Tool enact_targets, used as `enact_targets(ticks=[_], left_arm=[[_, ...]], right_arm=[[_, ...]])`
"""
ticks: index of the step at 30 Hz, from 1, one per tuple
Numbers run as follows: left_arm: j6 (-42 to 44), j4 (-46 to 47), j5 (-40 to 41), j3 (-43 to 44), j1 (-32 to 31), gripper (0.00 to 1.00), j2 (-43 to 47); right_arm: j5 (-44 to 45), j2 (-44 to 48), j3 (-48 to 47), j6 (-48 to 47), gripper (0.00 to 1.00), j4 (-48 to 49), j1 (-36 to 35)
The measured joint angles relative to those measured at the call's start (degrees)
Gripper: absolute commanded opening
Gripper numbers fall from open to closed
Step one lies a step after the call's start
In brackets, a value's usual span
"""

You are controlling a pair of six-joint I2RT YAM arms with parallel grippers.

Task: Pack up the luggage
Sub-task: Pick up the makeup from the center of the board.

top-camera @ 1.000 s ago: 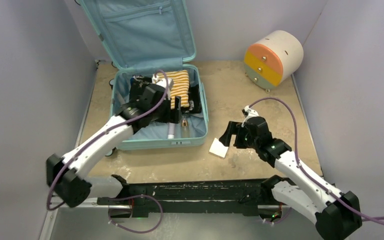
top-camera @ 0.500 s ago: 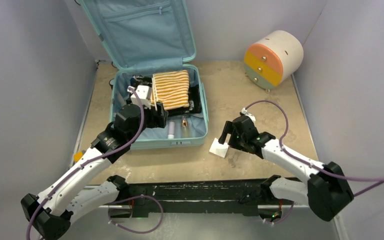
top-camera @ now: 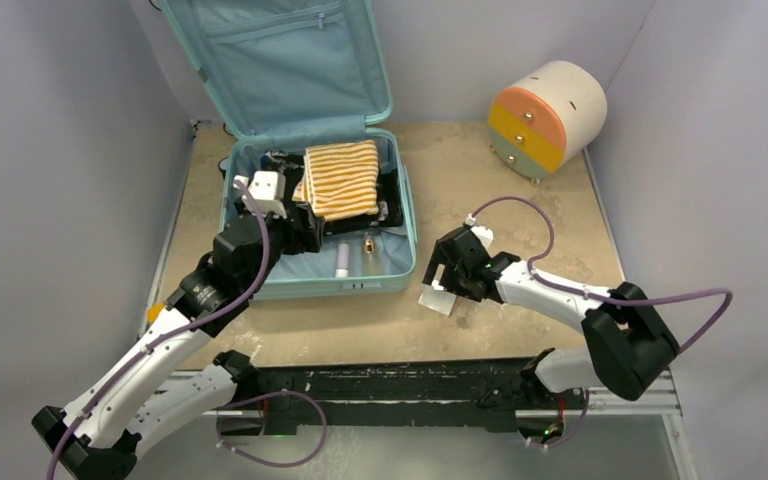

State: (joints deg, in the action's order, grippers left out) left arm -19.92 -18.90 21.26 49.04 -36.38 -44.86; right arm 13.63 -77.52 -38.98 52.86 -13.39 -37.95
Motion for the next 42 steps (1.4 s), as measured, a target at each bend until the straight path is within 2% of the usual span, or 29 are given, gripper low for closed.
enact_targets(ticks=[8,22,27,34,42], left_arm=[[0.0,0.0,0.0,0.0,0.0,0.83,0.1],[0.0,0.0,-0.1,0.0,0.0,0.83,0.7],[0.0,0.0,-0.2,0.0,0.0,0.83,0.8],[0.0,0.0,-0.3,0.0,0.0,0.83,1.1],[-0.1,0.0,-0.5,0.0,0.0,0.83,1.0]], right_arm=[[1.1,-5.5,-3.0,1.1,0.90,-0.3,-0.6],[3.9,-8.9,-6.2,-1.1,0.86,-3.3,-2.3],[6.4,-8.8,-5.6,-2.4,0.81,-3.6,-4.0],[8.0,-5.3,-1.9,-1.8,0.80,-2.8,-4.5],[8.2,-1.7,-0.5,-0.3,0.80,-8.4,-4.5]])
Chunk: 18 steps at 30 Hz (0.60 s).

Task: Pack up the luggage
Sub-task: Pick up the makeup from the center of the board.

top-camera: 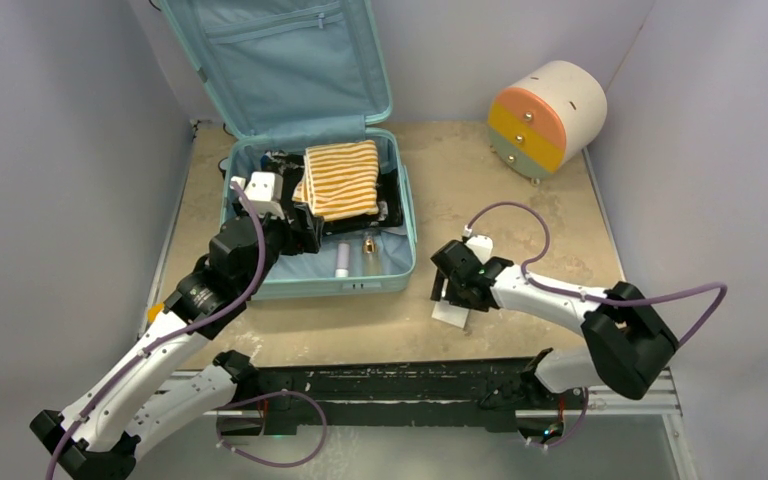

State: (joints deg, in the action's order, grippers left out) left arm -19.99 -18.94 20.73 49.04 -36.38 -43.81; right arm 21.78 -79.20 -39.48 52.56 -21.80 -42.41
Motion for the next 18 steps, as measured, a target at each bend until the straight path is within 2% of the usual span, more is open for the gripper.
enact_targets(ticks=[7,18], left_arm=[[-0.4,0.0,-0.7,0.0,0.0,0.83,0.1],[-0.4,0.0,-1.3,0.0,0.0,0.83,1.5]], right_arm=[[0.5,3.7,0.5,-1.1,0.90,-6.8,-0.3],[1.1,2.5,-4.6,1.4,0.99,-13.5,-3.8]])
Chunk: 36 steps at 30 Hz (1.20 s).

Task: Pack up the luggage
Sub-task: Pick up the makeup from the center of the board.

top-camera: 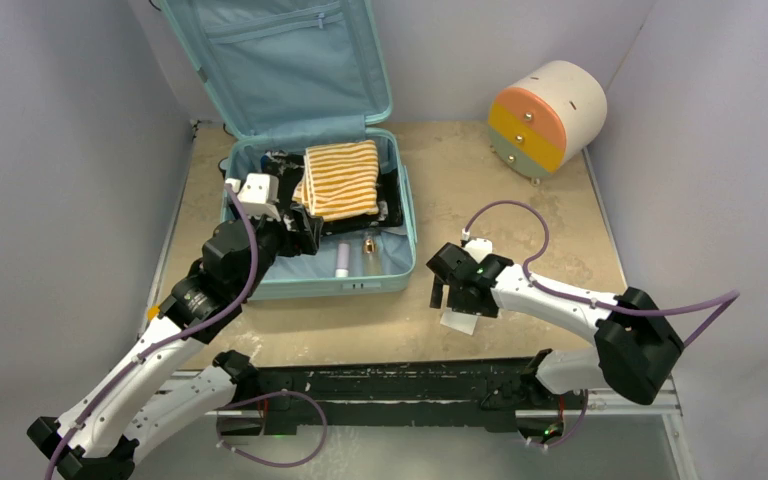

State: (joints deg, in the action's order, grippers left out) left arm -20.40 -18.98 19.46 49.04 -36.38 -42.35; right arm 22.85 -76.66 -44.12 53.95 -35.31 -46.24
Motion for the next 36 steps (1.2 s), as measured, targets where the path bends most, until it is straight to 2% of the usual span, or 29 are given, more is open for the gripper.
enact_targets(ticks=[8,19,23,26,33,36], left_arm=[[0.0,0.0,-1.0,0.0,0.0,0.83,0.5],[0.0,0.0,-1.3,0.0,0.0,0.83,0.2],[0.0,0.0,-1.3,0.0,0.0,0.83,0.2],[0.0,0.0,-1.3,0.0,0.0,0.83,0.3],[0.0,0.0,-1.3,0.0,0.0,0.83,0.3],[0.0,0.0,-1.3,0.0,0.0,0.83,0.5]], right_arm=[[-1.2,4.2,4.4,4.9,0.99,-0.9,0.0],[-2.9,1.9,6.0,8.2,0.99,2.5,0.0],[-3.0,-0.3,6.0,8.9,0.95,3.1,0.0],[-2.8,-0.3,6.0,9.0,0.87,3.1,0.0],[-2.8,1.9,7.6,8.7,0.52,3.8,0.0],[-3.3,4.1,8.7,8.8,0.44,4.2,0.0]])
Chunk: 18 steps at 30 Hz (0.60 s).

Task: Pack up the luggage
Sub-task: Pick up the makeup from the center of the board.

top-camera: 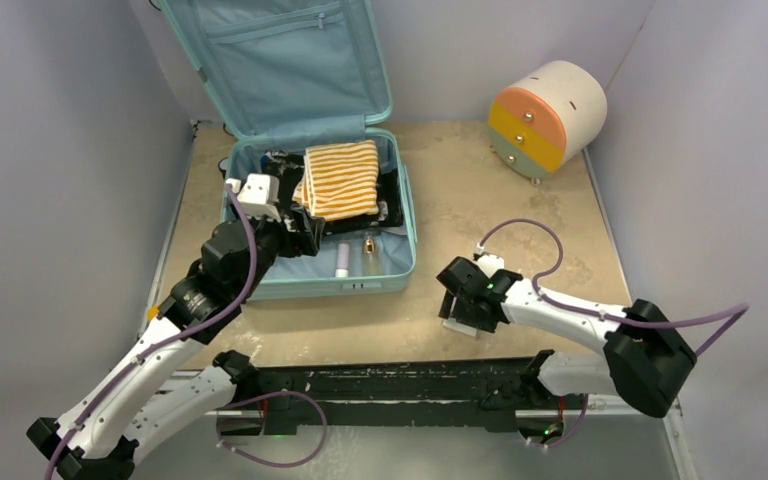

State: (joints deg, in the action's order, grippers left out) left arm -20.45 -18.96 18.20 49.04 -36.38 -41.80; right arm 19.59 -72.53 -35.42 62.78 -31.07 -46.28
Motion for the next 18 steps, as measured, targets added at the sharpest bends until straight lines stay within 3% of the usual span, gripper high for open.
enact_targets(ticks=[5,10,14,18], left_arm=[[-0.1,0.0,0.2,0.0,0.0,0.83,0.5],[-0.7,0.0,2.9,-0.2,0.0,0.83,2.5],[-1.6,0.4,7.3,-1.2,0.0,0.83,6.8],[-1.6,1.9,12.4,-3.7,0.0,0.82,13.5]], right_arm=[[-0.1,5.7,-0.6,-0.5,0.41,-3.5,-0.1],[1.7,13.5,-8.3,-4.6,0.40,-11.3,-0.1],[2.6,13.7,-22.1,-12.0,0.40,-16.2,-0.1],[2.6,6.9,-37.7,-19.8,0.40,-17.2,-1.4]])
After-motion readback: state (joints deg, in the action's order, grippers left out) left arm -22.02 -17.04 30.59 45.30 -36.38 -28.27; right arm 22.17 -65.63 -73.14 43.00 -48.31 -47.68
